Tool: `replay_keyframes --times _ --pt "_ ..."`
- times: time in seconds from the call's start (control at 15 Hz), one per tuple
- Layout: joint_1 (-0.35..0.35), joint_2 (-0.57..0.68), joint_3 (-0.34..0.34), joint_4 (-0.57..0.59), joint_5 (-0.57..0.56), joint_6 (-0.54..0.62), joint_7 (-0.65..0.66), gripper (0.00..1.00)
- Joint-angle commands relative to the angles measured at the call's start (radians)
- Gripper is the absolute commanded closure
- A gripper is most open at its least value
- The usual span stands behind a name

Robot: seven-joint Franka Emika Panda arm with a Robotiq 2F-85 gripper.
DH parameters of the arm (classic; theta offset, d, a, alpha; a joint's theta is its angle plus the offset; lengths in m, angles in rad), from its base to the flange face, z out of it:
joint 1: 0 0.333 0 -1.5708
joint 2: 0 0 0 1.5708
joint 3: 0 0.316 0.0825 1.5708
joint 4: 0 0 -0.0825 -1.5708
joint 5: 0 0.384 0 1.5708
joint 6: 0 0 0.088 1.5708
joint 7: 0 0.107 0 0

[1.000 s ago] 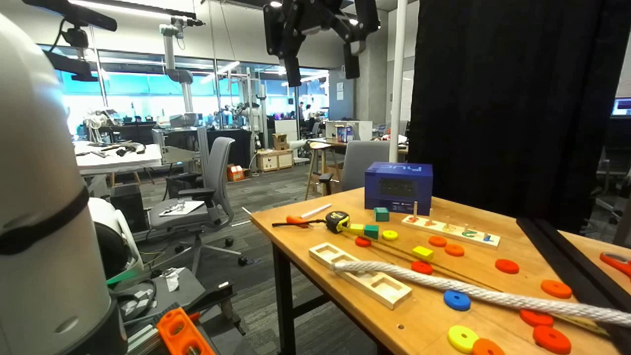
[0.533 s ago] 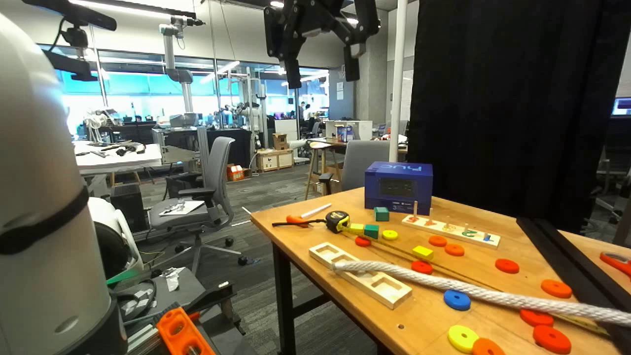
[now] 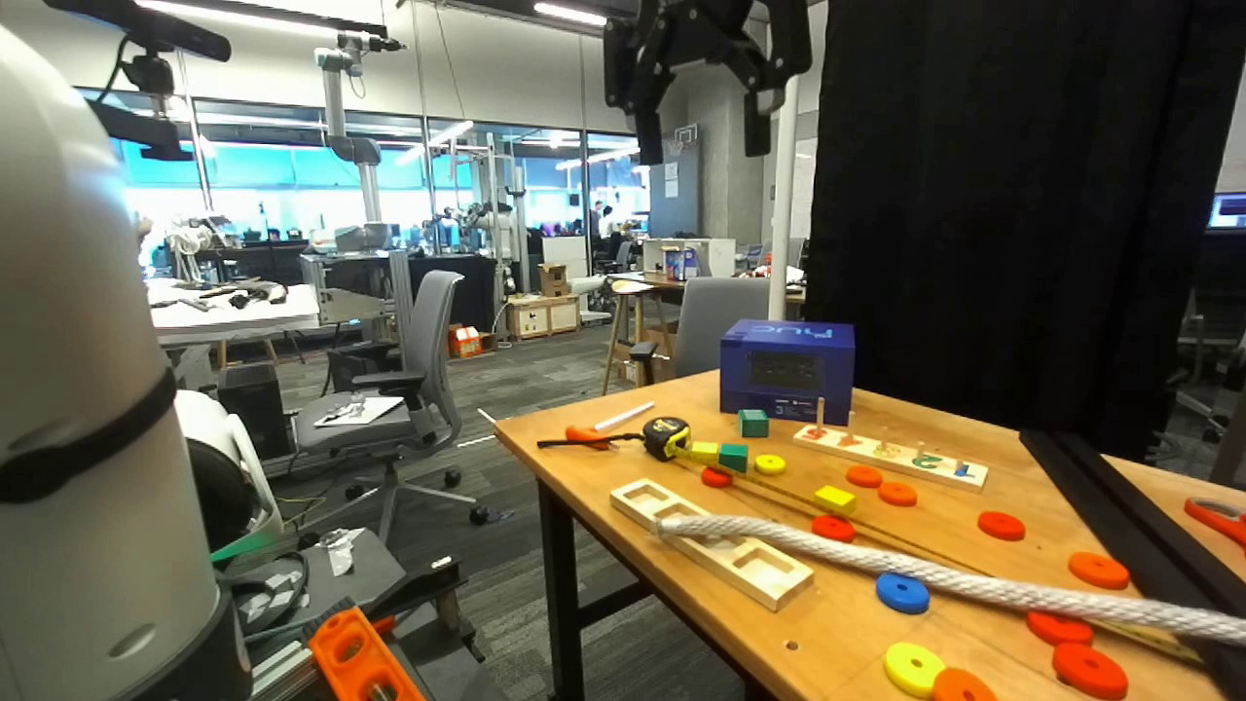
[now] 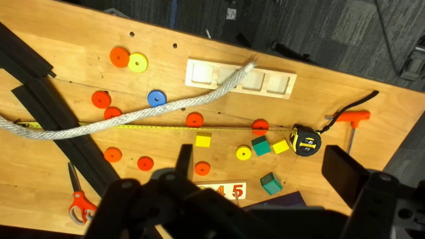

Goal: Pick up the yellow block on the right and place it on the wooden board

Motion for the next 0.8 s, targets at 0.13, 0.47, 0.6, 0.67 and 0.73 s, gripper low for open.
replay_keyframes --times 0.13,0.47,0.6,0.67,0.73 --pt "-0.005 0.291 -0.036 0.174 0.143 0.08 0.067 0.0" --pt "-0.02 0.505 -0.051 0.263 0.286 0.14 0.075 0.0" --pt "-0.031 0.58 -0.051 0.29 0.32 0.156 0.065 0.0" --pt "-0.037 0.618 -0.05 0.305 0.337 0.165 0.058 0.0" --pt "-0.044 0.65 -0.047 0.316 0.347 0.173 0.057 0.0"
